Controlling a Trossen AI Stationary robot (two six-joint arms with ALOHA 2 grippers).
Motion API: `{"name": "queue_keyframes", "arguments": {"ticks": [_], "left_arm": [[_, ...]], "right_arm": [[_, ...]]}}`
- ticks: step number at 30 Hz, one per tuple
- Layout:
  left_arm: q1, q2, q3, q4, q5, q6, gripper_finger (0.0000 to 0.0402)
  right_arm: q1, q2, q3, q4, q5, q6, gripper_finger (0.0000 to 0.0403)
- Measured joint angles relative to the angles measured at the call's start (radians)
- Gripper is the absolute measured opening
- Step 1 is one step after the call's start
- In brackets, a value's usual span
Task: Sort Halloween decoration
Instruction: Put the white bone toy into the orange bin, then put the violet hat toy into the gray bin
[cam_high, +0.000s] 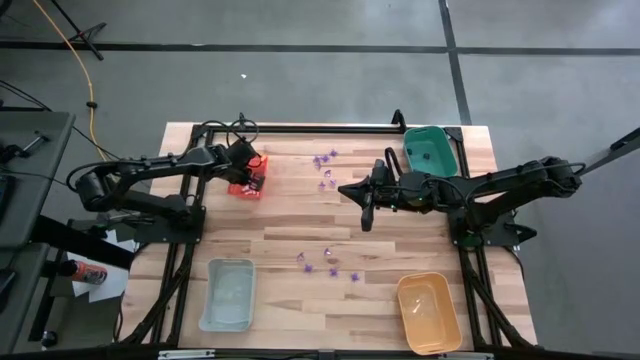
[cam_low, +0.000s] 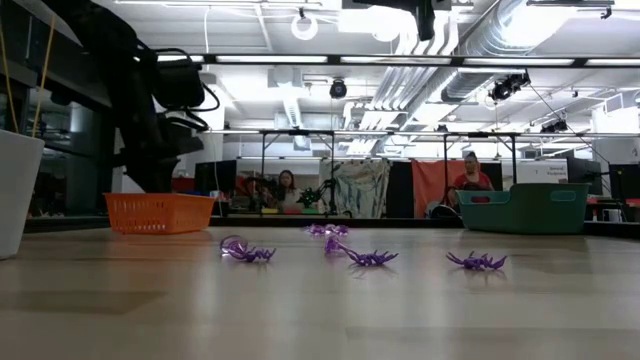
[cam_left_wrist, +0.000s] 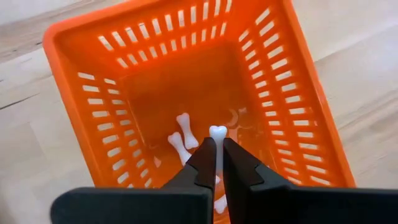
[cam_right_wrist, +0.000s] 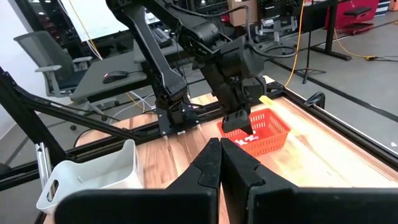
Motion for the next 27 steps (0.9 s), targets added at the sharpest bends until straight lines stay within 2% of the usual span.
{"name": "queue_keyframes", "arguments": {"ticks": [8,19,23,27], "left_arm": [[0.0,0.0,0.0,-0.001,0.0,0.0,0.0014],[0.0,-0.001,0.0,-0.011,-0.005,-0.027,0.01],[0.0,-0.023,0.015,-0.015,0.055,-0.027,0.0124],[-0.001,-0.084,0.084,0.004,0.104,-0.023,0.0133]], "right_arm": [[0.0,0.0,0.0,-0.015,0.0,0.0,0.0],[0.001,0.0,0.0,-0.015,-0.013,-0.001,0.0],[0.001,0.0,0.0,-0.015,-0.013,-0.003,0.0],[0.001,0.0,0.0,-0.012,-0.015,-0.007,0.0]]}}
